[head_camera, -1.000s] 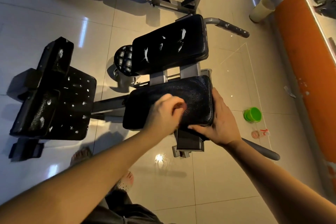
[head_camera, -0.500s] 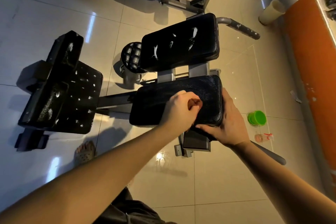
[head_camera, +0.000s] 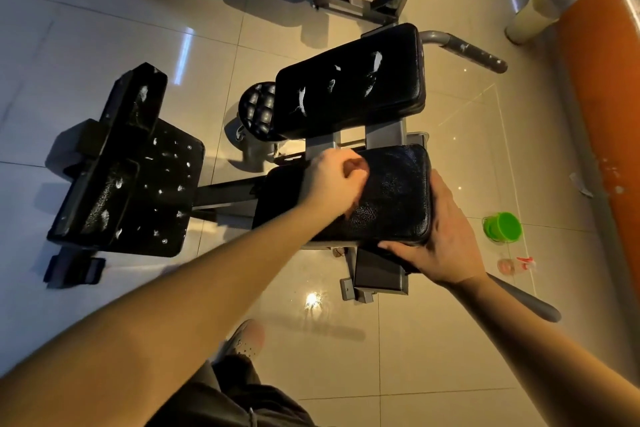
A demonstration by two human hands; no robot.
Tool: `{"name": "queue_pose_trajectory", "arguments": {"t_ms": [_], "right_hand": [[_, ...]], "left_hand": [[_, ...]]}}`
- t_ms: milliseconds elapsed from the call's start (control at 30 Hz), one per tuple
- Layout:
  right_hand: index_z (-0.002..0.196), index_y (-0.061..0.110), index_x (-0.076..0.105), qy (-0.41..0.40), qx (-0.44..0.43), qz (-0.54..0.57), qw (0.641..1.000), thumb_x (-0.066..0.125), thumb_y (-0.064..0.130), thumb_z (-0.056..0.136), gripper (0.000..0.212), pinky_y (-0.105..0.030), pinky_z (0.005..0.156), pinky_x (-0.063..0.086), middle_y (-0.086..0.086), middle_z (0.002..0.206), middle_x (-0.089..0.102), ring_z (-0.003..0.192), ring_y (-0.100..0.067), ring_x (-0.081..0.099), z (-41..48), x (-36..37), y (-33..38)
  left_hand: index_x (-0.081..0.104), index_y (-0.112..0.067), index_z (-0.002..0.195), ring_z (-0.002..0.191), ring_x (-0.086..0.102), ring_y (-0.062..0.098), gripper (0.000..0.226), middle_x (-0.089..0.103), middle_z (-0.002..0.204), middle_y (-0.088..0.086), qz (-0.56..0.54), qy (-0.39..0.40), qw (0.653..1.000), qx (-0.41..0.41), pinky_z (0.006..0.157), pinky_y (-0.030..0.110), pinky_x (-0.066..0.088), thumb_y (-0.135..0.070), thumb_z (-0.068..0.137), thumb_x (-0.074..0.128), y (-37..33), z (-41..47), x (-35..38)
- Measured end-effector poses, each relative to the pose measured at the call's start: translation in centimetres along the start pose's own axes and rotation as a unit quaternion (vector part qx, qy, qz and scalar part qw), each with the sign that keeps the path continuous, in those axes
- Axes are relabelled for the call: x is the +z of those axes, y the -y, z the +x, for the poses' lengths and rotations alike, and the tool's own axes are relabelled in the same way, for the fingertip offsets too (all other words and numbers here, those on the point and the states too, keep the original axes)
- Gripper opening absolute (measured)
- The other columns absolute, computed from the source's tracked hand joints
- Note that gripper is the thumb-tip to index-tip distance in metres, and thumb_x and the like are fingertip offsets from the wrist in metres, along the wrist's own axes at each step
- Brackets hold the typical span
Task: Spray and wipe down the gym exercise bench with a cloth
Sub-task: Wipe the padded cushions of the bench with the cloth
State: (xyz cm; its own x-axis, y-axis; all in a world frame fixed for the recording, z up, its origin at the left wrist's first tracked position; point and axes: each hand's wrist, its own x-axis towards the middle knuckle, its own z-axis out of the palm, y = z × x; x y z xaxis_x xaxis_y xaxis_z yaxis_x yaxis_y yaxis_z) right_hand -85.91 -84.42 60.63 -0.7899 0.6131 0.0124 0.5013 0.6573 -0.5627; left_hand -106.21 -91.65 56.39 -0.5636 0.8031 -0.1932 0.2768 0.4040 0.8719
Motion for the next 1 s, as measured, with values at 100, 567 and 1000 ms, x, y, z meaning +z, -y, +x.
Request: {"name": "queue_pose_trajectory", "arguments": {"t_ms": [100,567,1000], "right_hand": [[0.159,0.019,0.021,-0.005,-0.004,0.003,1.000,0.087,0.053,0.068,0.117,-0.015,0.102,0.043,0.003,0.150,0.044,0.130,-0.004,0.048,0.0,0.0,0.1],[0.160,0.018,0.020,0.001,0.005,0.001,1.000,0.086,0.058,0.069,0.119,-0.016,0.102,0.044,0.003,0.152,0.042,0.130,-0.005,0.049,0.1,-0.1,0.1],[0.162,0.018,0.015,0.000,0.017,-0.006,1.000,0.077,0.073,0.071,0.123,-0.015,0.103,0.042,0.006,0.155,0.038,0.129,-0.001,0.048,-0.2,-0.3,0.0]], "left_hand": [[0.067,-0.023,0.114,0.099,0.051,0.006,0.018,0.057,0.110,-0.006,0.033,0.046,0.994,0.092,0.076,0.012,0.035,-0.026,0.097,0.065,0.0,-2.9,-0.1],[0.071,-0.020,0.120,0.096,0.052,0.006,0.023,0.059,0.107,-0.008,0.022,0.009,0.998,0.050,0.077,0.012,0.038,-0.029,0.099,0.065,-2.2,-0.5,0.6],[0.075,-0.019,0.103,0.088,0.065,0.018,0.014,0.070,0.093,0.000,0.067,-0.055,0.996,-0.036,0.074,0.024,0.049,-0.026,0.096,0.065,1.9,3.5,-1.0]]}}
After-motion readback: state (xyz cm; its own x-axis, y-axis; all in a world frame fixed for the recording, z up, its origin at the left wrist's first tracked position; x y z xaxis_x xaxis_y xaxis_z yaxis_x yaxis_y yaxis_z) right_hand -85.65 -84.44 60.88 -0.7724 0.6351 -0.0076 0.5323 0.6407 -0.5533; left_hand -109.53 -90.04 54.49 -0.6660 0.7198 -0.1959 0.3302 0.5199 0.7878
